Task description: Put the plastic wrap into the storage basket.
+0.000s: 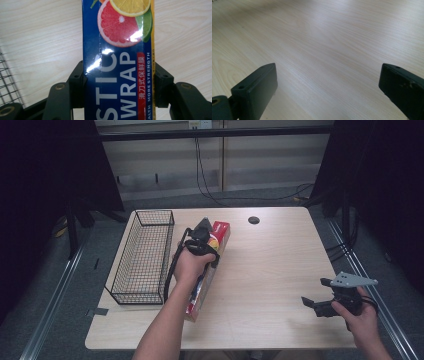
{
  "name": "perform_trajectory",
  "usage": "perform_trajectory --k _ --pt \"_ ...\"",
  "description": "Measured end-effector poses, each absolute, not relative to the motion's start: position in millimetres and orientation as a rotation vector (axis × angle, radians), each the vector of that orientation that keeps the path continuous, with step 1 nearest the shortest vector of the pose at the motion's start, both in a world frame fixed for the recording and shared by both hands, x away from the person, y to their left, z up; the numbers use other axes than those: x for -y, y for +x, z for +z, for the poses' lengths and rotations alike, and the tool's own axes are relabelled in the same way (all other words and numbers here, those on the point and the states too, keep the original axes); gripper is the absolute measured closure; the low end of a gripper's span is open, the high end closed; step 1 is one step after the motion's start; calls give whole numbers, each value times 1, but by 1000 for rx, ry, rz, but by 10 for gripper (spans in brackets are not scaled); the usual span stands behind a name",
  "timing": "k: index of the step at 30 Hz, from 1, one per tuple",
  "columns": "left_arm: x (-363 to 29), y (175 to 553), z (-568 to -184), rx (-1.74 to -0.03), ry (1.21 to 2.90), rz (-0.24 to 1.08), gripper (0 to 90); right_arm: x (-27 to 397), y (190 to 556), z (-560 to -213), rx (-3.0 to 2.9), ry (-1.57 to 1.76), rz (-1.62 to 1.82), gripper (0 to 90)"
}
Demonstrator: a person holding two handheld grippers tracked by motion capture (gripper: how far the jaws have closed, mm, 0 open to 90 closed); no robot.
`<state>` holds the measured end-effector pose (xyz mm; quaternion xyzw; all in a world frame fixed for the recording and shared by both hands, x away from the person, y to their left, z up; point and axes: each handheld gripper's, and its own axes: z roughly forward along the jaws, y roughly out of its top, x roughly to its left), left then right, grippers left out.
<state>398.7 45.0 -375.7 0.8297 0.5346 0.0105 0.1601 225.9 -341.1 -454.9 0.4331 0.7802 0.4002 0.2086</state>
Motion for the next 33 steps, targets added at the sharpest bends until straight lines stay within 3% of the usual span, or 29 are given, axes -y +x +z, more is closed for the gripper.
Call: perform_trajectory --k 33 --pt "-71 405 -348 -1635 2298 46 430 339 227 -455 -2175 1196 1114 19"
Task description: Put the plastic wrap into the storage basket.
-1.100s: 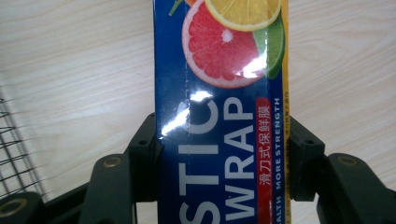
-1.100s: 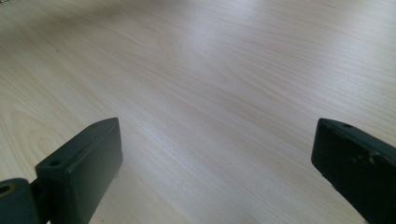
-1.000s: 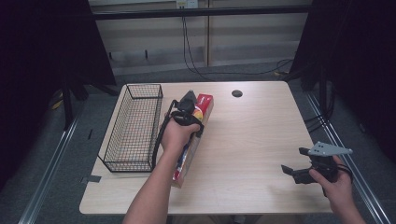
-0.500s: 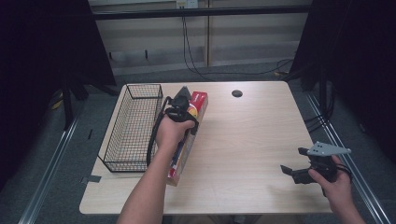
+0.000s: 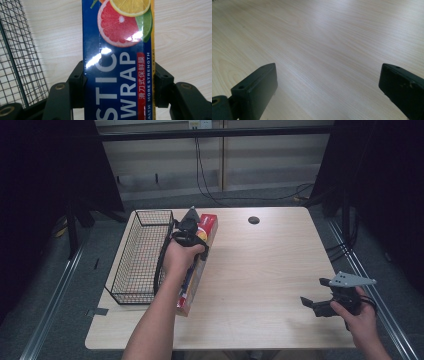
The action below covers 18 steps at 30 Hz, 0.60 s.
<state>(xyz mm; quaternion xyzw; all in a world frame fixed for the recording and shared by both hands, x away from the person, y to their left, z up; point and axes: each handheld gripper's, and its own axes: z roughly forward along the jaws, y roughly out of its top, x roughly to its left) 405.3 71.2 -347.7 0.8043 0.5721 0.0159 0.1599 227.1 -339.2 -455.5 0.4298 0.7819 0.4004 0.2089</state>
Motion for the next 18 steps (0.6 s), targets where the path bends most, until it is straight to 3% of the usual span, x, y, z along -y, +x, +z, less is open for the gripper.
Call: perform_trajectory --k 18 --pt "-91 409 -336 -1679 2258 71 430 338 227 -455 -2176 1196 1114 19"
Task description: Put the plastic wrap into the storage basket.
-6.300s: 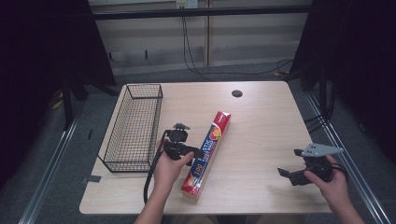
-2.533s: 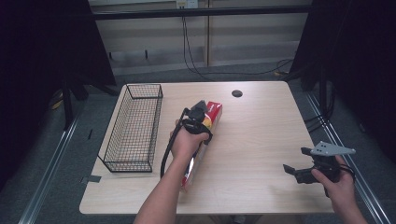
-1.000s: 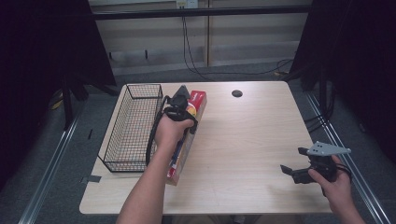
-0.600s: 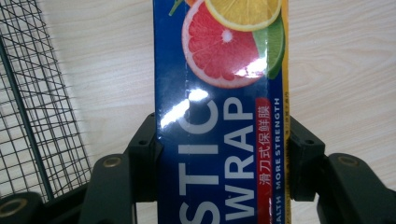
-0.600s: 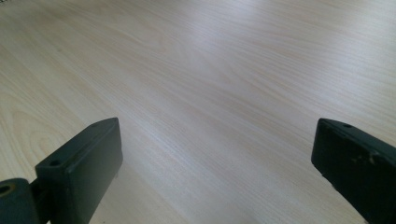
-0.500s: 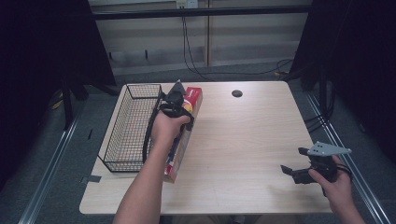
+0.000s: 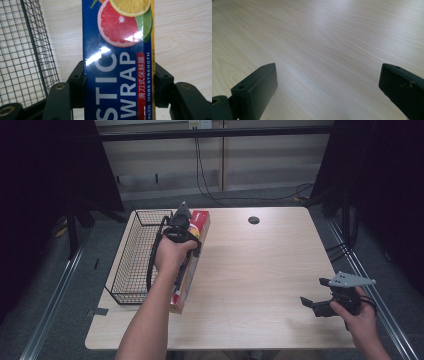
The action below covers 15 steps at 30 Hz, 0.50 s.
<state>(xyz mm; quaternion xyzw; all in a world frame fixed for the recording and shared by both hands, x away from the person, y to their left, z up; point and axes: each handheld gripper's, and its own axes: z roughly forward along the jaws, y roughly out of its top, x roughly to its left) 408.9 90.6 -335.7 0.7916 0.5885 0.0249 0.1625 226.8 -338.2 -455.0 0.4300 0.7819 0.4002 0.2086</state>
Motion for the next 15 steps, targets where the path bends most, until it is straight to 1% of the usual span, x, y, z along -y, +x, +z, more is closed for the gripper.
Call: perform_trajectory --k 15 --pt "-106 410 -330 -1726 2235 81 430 338 227 -454 -2178 1191 1114 19"
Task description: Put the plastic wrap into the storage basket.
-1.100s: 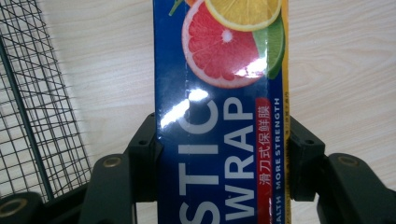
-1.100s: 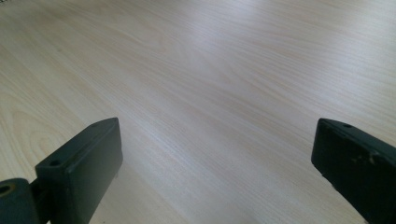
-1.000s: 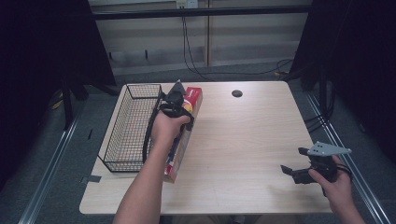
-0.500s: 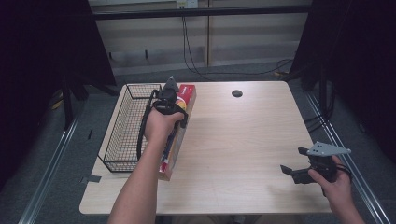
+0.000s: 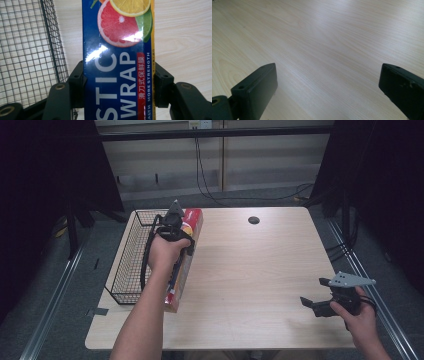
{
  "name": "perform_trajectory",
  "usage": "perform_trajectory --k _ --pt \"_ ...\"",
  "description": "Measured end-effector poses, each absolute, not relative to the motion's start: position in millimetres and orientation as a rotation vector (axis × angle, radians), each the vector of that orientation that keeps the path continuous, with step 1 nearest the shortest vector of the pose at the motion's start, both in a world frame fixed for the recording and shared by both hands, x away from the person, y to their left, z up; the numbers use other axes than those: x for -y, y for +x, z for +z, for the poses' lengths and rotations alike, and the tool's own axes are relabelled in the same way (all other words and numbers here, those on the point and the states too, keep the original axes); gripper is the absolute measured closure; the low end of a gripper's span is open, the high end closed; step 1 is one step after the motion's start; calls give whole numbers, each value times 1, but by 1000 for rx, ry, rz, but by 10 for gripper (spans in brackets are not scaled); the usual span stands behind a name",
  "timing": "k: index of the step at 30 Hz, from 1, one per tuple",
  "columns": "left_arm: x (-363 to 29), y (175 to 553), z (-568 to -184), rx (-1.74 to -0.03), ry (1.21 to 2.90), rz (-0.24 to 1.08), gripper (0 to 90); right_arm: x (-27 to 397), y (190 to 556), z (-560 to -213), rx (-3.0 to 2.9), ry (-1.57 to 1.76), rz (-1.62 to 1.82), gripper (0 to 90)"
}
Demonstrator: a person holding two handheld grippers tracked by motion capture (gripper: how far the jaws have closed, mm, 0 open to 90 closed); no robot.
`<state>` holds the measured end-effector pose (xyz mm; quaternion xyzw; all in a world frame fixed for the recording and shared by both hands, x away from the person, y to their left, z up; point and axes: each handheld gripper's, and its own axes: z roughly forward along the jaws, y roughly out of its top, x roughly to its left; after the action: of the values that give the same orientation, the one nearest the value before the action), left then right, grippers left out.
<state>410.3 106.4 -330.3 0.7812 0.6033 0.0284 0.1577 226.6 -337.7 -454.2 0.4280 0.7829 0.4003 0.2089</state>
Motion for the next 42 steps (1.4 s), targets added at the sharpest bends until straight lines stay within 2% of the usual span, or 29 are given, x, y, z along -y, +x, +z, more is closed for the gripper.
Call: perform_trajectory --k 42 --pt "-151 415 -314 -1821 2151 121 430 337 228 -455 -2171 1195 1119 19"
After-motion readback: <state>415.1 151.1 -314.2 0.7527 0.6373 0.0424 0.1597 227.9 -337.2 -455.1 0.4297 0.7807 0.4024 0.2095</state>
